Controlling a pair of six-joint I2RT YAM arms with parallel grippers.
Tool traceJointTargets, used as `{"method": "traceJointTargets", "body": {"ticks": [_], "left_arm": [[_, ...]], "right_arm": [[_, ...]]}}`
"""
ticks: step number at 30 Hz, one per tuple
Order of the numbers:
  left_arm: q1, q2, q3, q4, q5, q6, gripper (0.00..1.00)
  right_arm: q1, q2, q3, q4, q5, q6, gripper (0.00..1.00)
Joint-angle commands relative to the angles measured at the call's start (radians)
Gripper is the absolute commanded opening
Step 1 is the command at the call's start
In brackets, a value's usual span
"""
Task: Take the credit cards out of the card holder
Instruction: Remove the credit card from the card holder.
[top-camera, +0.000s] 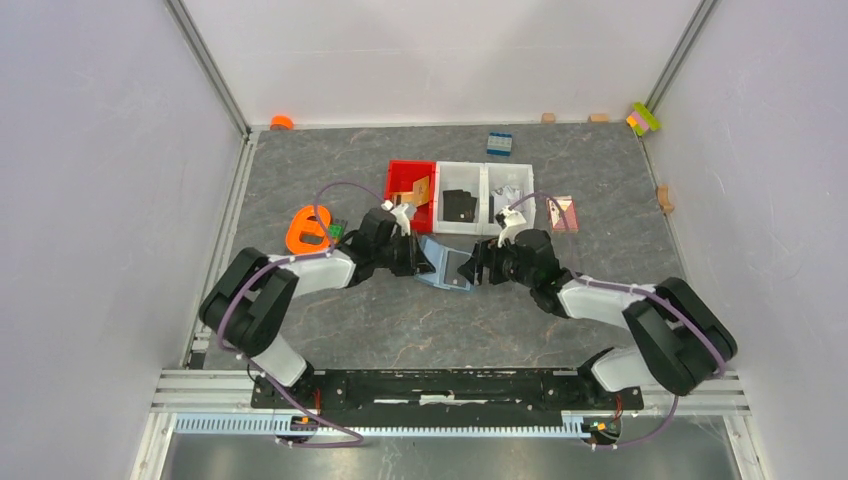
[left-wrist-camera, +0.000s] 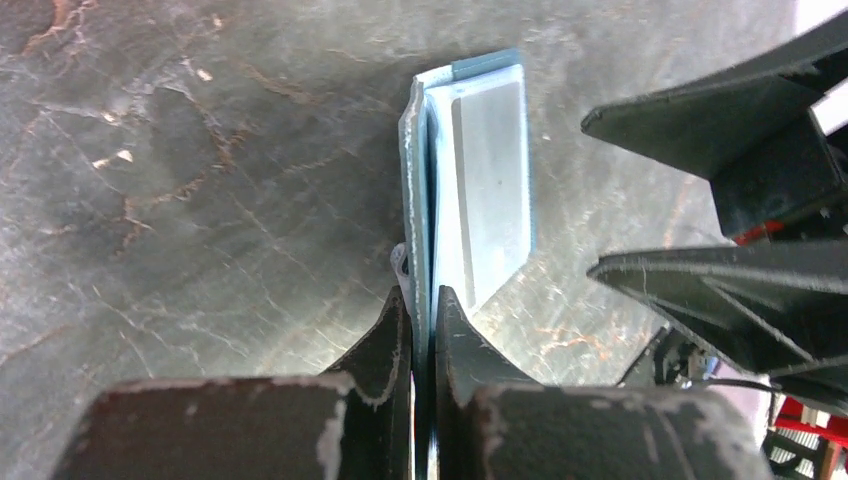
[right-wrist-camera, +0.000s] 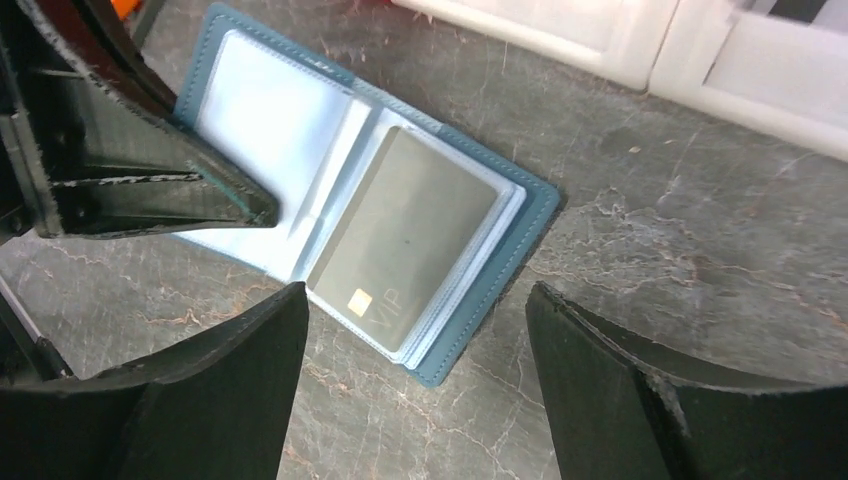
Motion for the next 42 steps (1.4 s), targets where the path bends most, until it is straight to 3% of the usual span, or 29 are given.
{"method": "traceJointTargets", "body": {"ticks": [1,8,19,28,36,42], "left_arm": [[-0.003,-0.156,-0.067,0.156,0.060,-0.034,0.02],[-0.004,-0.372,-0.209,0.354,0.074,-0.073,0.02],[-0.005,-0.547,-0.326,0.580,0.129,-0.108,0.02],[-0.005,-0.550,-0.342,0.621,0.129,-0.115,0.02],[-0.005,-0.543,-0.331,0.596,0.130,-0.110,0.02],[-0.006,-0.539,-0.330,0.597,0.136,-0.110,0.02]], "right_arm": [[0.003,-0.122,-0.042,0.014,0.094,-0.037,0.85],[0.003,-0.294,-0.138,0.110,0.134,-0.053,0.88],[0.001,-0.368,-0.291,0.560,-0.139,0.025,0.87],[0.001,-0.435,-0.380,0.766,-0.179,0.074,0.66],[0.001,-0.458,-0.397,0.778,-0.161,0.069,0.30],[0.001,-0.422,-0.376,0.779,-0.193,0.080,0.31]]}}
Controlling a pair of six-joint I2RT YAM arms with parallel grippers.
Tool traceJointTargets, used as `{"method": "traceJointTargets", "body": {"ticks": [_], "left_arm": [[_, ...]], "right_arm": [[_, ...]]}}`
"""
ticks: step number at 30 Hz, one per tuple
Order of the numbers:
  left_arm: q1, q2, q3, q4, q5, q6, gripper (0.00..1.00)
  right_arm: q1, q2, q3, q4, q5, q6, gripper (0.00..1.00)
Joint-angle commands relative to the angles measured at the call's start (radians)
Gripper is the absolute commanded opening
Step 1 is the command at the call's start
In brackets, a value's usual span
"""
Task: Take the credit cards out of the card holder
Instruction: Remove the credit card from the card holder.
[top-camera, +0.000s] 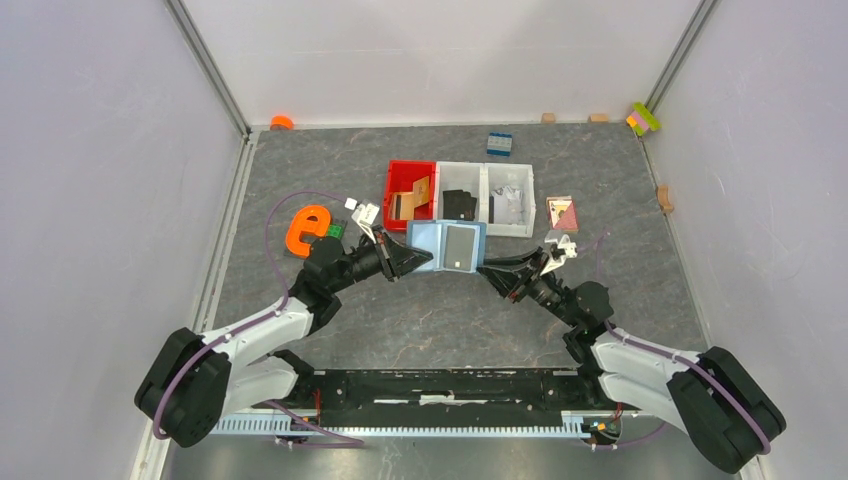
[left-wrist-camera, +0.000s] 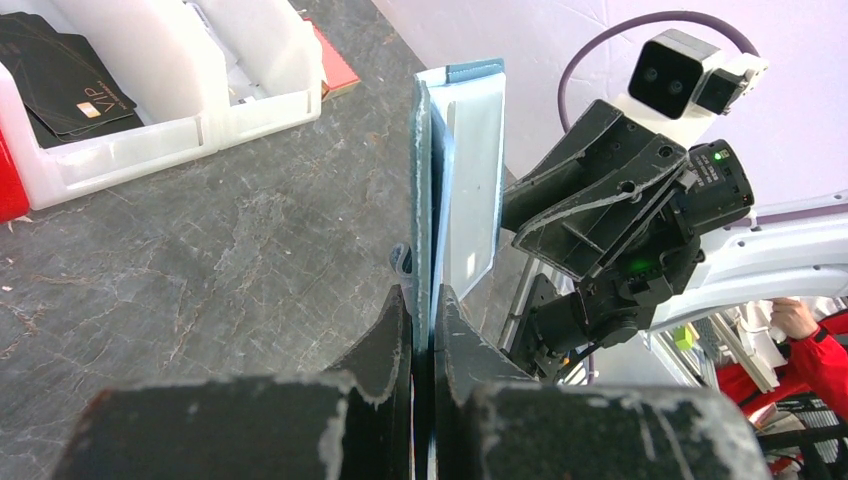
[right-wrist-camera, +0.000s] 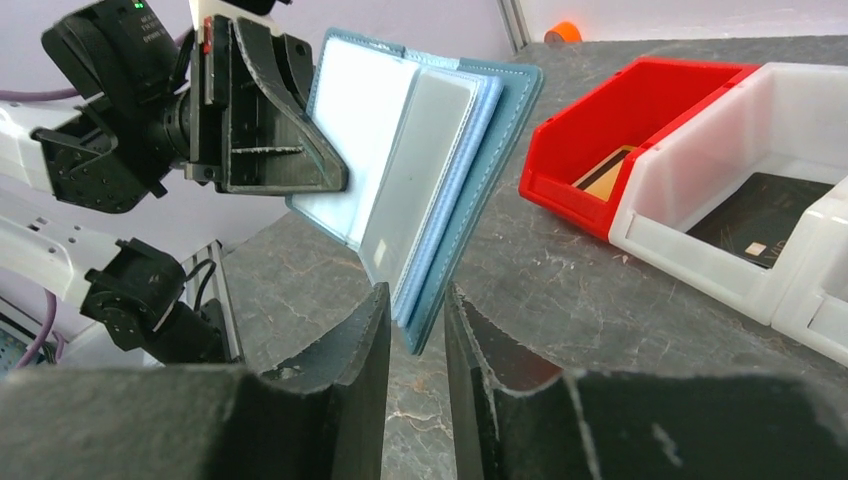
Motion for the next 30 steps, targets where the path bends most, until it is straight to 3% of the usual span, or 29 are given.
{"method": "traceJointTargets", "body": {"ticks": [1,5,10,14,25,28,30], "left_arm": [[-0.004,-0.003,0.016,0.051,0.015,-0.014,0.02],[-0.004,0.006,0.018,0.061,0.025,-0.019,0.02],[-0.004,0.016,0.020,0.067,0.033,-0.023,0.02],[-0.004,0.022,0.021,0.080,0.045,-0.026,0.02],[-0.006,0.015,0.008,0.121,0.059,-0.039,0.02],[-0.005,0.017,0.007,0.122,0.061,-0.039,0.02],[-0.006,0.019,0.007,0.124,0.062,-0.039,0.02]], "right_arm": [[0.002,0.025,0.027,0.056,-0.039,0.008,0.33],[0.002,0.039,0.033,0.049,-0.044,0.011,0.36],[0.001,0.040,0.039,0.044,-0.046,0.012,0.29],[0.002,0.044,0.042,0.037,-0.046,0.012,0.30],[-0.001,0.047,0.053,-0.062,0.049,0.006,0.73],[-0.005,0.021,0.038,-0.062,0.065,0.004,0.75],[-0.004,0.019,0.037,-0.047,0.054,0.008,0.71]]}}
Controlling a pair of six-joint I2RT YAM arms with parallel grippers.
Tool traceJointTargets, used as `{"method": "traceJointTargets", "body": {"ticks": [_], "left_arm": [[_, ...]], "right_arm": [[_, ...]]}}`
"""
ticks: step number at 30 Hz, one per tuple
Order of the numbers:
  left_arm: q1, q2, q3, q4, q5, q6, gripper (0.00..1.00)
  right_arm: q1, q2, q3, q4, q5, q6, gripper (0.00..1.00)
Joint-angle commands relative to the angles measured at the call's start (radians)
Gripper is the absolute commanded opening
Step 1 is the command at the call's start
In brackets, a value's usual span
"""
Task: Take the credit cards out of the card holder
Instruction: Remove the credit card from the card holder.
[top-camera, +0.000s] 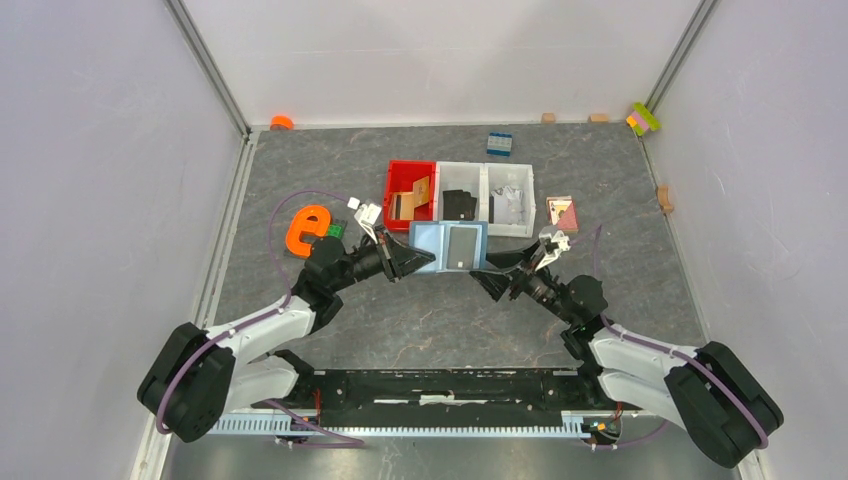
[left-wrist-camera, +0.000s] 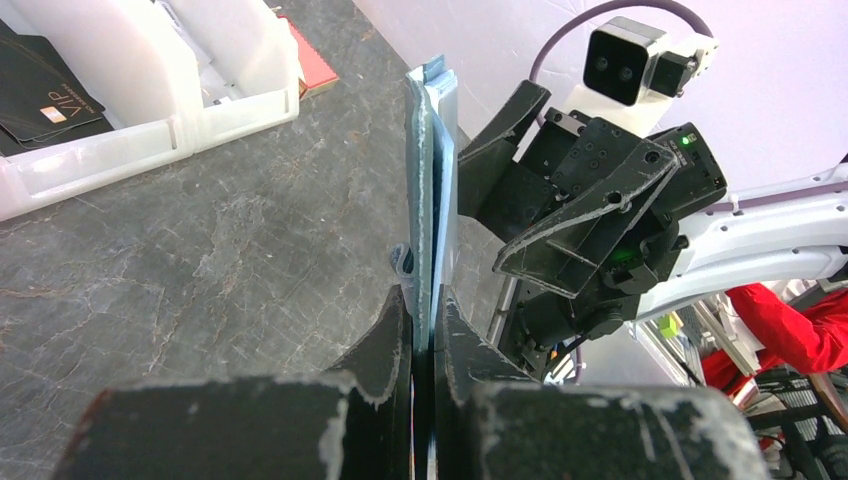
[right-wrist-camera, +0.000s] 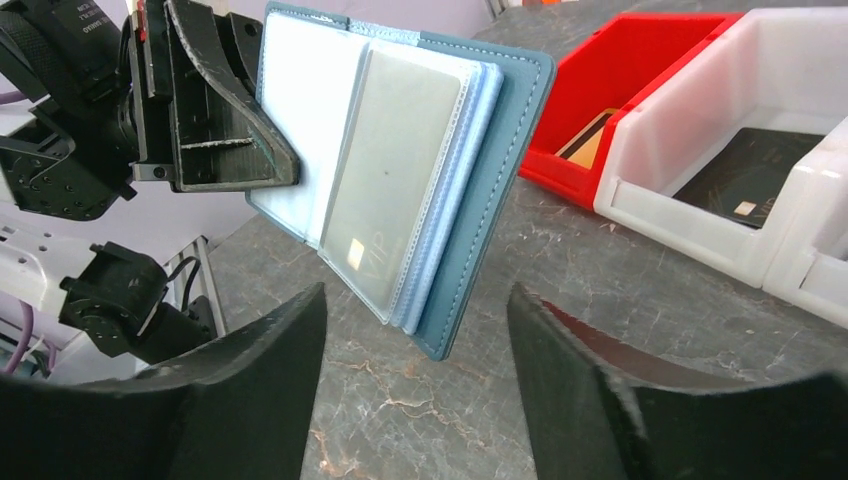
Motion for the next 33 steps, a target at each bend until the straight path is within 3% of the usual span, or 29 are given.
{"method": "traceJointTargets", "body": {"ticks": [1,6,13,22,33], "left_arm": [[-0.006,-0.009,0.007,0.076,0.026,-0.024,0.02],[-0.006,-0.004,0.010,0.071,0.024,-0.027,0.02],[-0.006,0.010,0.016,0.075,0.036,-0.031,0.02],[-0.005,0.012,0.016,0.074,0.033,-0.032,0.02],[-0.006,0.033,0.030,0.058,0.039,-0.030,0.02]], "right_arm": [[-0.006,-0.021,0.006,0.042,0.013,-0.001,0.66],[-0.010,-0.001,-0.008,0.146,-0.054,0.029,0.43],[-0.012,0.016,-0.002,0.162,-0.082,0.036,0.27],[-0.013,0.026,-0.003,0.207,-0.114,0.056,0.15],[-0.013,0.075,0.000,0.314,-0.180,0.106,0.11]]}}
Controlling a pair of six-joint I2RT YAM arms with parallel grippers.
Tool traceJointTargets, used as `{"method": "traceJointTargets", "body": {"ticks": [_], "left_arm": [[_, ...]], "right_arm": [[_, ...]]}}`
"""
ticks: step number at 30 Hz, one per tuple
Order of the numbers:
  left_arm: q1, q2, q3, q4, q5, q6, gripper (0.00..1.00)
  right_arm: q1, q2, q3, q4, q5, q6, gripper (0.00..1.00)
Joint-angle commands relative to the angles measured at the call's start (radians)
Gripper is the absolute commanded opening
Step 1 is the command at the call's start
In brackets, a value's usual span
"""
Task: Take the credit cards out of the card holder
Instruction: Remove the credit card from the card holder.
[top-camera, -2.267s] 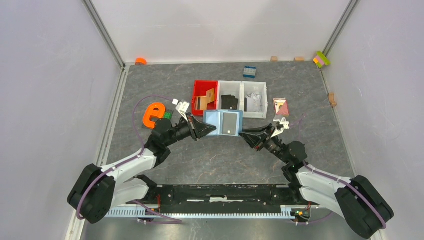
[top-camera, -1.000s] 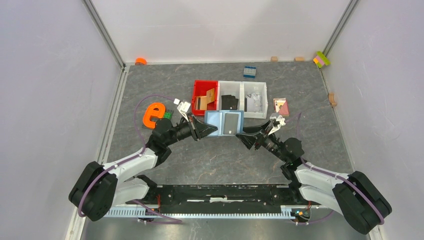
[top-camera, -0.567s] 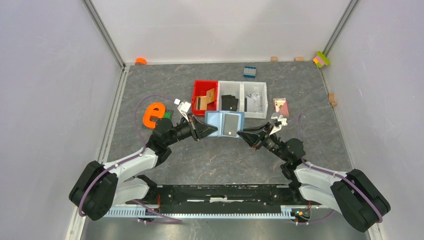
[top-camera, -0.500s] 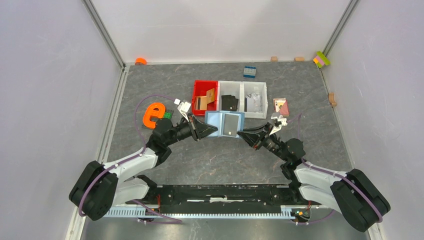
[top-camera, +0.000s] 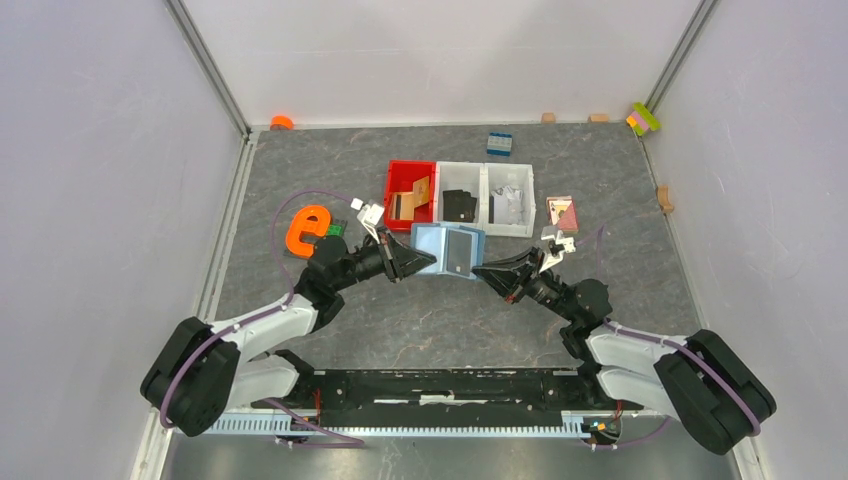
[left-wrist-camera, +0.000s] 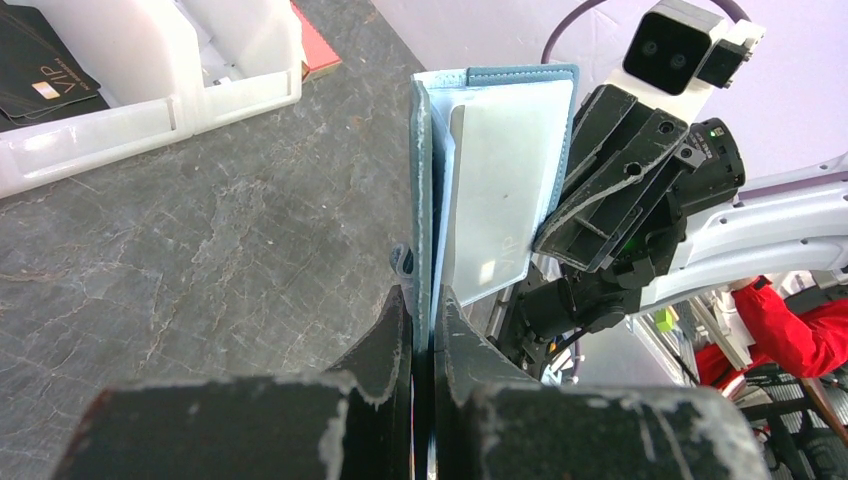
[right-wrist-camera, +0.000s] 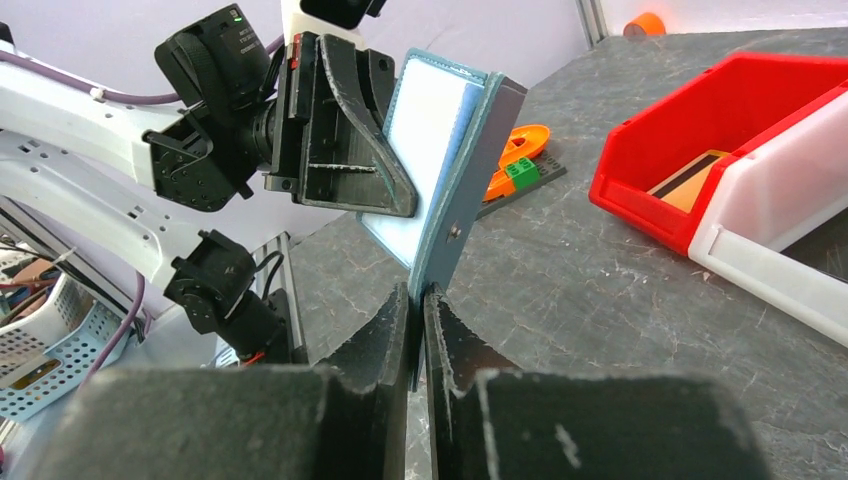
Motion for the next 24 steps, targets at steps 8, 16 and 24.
{"method": "traceJointTargets", "body": {"ticks": [8,16,24], "left_arm": [[-0.006,0.014,0.032,0.060,0.035,-0.027,0.02],[-0.008,0.036,0.038,0.073,0.046,-0.033,0.02],[-0.012,0.055,0.044,0.087,0.062,-0.041,0.02]], "right_arm": [[-0.001,0.025,0.008,0.125,-0.052,0.031,0.11],[-0.001,0.050,0.014,0.157,-0.072,0.056,0.08],[-0.002,0.063,0.025,0.135,-0.070,0.054,0.07]]}}
